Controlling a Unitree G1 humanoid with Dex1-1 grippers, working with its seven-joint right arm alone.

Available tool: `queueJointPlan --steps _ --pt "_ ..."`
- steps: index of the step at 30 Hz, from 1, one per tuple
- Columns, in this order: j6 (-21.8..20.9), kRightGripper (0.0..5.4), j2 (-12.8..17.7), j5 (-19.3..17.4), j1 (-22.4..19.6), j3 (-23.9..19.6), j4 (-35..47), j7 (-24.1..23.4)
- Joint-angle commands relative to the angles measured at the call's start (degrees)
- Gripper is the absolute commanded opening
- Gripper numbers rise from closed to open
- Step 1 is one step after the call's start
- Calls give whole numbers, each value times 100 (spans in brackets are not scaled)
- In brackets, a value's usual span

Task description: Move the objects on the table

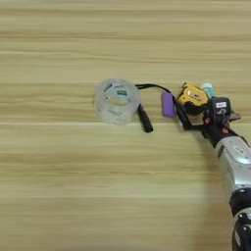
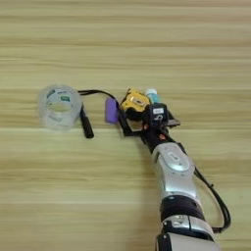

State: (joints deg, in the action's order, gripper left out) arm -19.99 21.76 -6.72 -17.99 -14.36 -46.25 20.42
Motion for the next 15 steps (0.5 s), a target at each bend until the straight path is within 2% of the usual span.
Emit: queueJointPlan --steps 1,15 --pt "-153 535 264 25 -482 -11 75 -32" --pt "-224 535 278 61 -723 5 -277 16"
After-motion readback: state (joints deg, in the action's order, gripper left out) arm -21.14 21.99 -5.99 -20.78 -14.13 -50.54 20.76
